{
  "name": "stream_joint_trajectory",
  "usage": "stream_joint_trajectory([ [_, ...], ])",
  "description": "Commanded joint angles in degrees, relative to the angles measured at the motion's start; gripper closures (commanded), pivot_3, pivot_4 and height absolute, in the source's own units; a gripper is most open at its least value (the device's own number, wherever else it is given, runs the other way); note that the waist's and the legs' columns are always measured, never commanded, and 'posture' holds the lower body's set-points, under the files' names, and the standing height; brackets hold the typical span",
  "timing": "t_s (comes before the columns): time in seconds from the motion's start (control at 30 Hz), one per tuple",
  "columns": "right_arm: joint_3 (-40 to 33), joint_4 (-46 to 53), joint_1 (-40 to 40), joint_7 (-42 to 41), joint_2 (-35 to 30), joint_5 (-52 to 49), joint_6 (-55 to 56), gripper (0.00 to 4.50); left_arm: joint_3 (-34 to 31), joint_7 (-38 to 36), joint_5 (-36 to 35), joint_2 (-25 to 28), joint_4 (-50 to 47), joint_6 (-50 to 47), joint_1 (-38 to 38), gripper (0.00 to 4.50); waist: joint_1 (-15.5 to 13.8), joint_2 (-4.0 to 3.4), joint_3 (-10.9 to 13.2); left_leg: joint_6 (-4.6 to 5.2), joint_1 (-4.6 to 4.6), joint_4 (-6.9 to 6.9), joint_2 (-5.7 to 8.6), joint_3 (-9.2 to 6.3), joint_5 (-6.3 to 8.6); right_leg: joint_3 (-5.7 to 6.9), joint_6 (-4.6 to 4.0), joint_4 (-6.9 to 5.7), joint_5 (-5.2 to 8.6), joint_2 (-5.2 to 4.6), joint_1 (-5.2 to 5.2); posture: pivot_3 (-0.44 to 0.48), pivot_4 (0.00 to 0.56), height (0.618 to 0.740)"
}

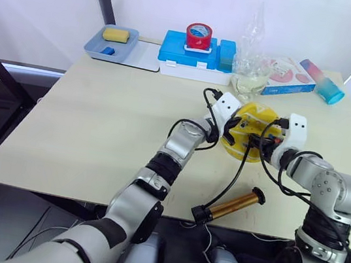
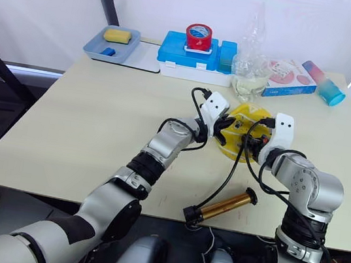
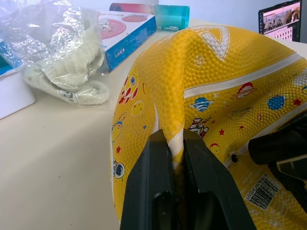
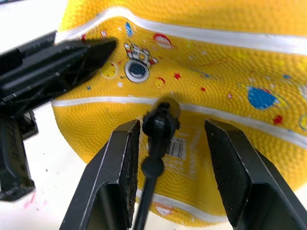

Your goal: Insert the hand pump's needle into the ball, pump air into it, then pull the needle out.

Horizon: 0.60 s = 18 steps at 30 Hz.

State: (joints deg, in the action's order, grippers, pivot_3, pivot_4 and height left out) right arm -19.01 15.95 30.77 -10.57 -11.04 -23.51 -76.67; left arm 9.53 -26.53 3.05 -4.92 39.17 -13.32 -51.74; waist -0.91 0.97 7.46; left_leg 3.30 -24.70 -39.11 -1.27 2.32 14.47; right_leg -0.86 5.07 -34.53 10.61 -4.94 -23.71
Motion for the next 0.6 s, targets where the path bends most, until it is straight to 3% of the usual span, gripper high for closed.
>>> stream_joint_trajectory([
  [0.03,-0.05,0.74,1.1,0.1,0.38,-0.96,2.07,2.29,1.25,-0.77,-0.11,-1.15,0.94,-0.61,0.15,4.5,0.0,-0.01,0.0,0.0,0.0,0.0,0.0,0.0,0.0,0.0,0.0,0.0,0.0,0.0,0.0,0.0,0.15,0.729],
  [0.17,-0.12,-0.06,1.44,0.14,0.79,-1.18,2.6,2.29,1.25,-0.8,-0.11,-1.18,1.06,-0.6,0.07,4.5,0.0,-0.01,0.01,0.0,0.0,0.0,0.0,0.0,0.0,-0.01,0.0,0.01,0.0,0.0,0.0,0.0,0.15,0.729],
  [0.27,-0.09,-0.18,1.51,0.32,0.79,-1.18,2.65,3.02,1.3,-0.8,-0.08,-1.13,0.84,-0.71,0.2,4.5,0.0,-0.03,0.02,0.0,0.0,0.0,0.0,0.0,0.0,0.0,0.0,0.0,0.0,0.0,0.0,0.0,0.15,0.729],
  [0.3,-0.06,-0.26,1.52,0.35,0.73,-1.18,2.7,3.58,1.29,-0.77,-0.08,-1.14,0.85,-0.72,0.19,4.5,0.01,-0.03,0.02,0.0,0.0,0.0,0.0,-0.02,0.0,0.0,0.0,0.0,0.0,0.0,0.0,0.0,0.15,0.729],
  [0.37,0.09,-0.38,1.5,0.39,0.51,-1.14,2.67,4.2,1.27,-0.72,-0.06,-1.15,0.89,-0.74,0.18,4.5,0.1,-0.04,0.02,0.0,0.0,0.0,0.0,-0.06,0.0,-0.01,0.0,0.01,0.0,0.0,0.0,0.0,0.15,0.729],
  [0.6,4.45,0.02,1.16,-0.9,-2.8,-0.07,3.5,4.2,1.28,-0.74,-0.02,-1.15,1.02,-0.71,0.19,4.5,0.09,-0.05,0.03,0.0,0.01,0.0,0.0,-0.22,0.0,-0.01,0.0,0.01,0.0,0.0,0.0,0.0,0.15,0.729],
])
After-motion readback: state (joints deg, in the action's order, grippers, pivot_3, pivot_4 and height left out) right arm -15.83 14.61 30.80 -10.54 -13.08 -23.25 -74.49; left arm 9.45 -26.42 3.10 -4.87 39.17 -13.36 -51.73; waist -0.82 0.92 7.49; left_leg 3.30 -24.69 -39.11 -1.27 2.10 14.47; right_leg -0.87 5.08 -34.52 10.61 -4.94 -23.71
